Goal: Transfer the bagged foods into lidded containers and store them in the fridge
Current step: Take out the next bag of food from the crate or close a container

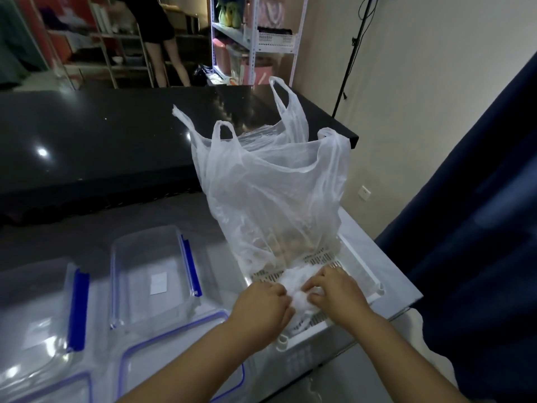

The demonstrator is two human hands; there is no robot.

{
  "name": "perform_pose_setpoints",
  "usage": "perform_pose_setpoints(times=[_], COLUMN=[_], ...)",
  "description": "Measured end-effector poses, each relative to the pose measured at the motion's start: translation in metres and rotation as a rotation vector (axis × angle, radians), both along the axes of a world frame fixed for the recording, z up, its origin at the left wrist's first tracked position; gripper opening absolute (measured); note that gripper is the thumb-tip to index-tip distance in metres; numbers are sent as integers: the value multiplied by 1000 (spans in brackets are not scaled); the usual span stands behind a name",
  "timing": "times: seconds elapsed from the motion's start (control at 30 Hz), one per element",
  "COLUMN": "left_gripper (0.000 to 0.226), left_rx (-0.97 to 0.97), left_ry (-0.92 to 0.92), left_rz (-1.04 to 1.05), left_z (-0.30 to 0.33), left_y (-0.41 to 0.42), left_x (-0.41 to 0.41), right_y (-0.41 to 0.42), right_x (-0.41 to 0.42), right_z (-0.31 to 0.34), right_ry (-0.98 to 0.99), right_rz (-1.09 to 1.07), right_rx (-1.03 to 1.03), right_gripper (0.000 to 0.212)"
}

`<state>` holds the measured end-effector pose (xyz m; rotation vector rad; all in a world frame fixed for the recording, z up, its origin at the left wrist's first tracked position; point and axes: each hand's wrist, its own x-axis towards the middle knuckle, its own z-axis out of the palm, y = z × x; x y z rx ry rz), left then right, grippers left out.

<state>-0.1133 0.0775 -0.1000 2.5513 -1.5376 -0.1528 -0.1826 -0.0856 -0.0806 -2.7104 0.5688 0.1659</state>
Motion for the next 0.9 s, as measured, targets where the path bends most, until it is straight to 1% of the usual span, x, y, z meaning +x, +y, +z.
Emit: perform_pose_setpoints(times=[0.03, 0.07, 0.1, 0.17, 0.23, 0.3, 0.37, 0.47, 0.53, 0.57, 0.67, 0.77, 0.8, 0.9], left_gripper=[44, 46, 45, 40, 38, 38, 35, 27, 29, 32, 43, 60, 67, 82], left_rx=[-21, -24, -27, -83, -146, -216, -255, -247, -177, -140, -116, -22, 5, 98], left_ry=[-36, -60, -71, -60, -32, -21, 2, -23, 20, 74, 100, 144, 139, 35], left_rz=[-17, -46, -53, -17, 35, 113, 151, 235, 347, 409, 581, 667, 701, 791], left_z=[-4, -6, -3, 7, 16, 23, 28, 26, 25, 23, 18, 6, 1, -24], left_y=[4, 8, 12, 26, 47, 81, 128, 210, 268, 296, 382, 462, 485, 546], left_x=[0, 1, 1, -3, -6, -9, -12, -17, -26, -31, -48, -71, -81, -100], right_y=[2, 6, 10, 27, 49, 75, 110, 171, 218, 243, 317, 383, 402, 448], right_x=[-1, -1, -3, -6, -7, -7, -4, 3, 6, 7, 5, -6, -9, -19], right_z=[2, 3, 5, 11, 15, 17, 19, 13, 9, 6, 2, -3, -5, -12], right_ry=[5, -7, -46, -188, -338, -445, -494, -525, -530, -524, -490, -439, -426, -391], right_rz=[17, 29, 29, -5, -14, 38, 99, 187, 253, 287, 357, 376, 386, 417], right_rx=[-44, -111, -183, -294, -319, -311, -273, -207, -149, -132, -54, 98, 128, 187], right_gripper=[20, 22, 24, 24, 20, 20, 19, 19, 20, 20, 15, 18, 19, 22])
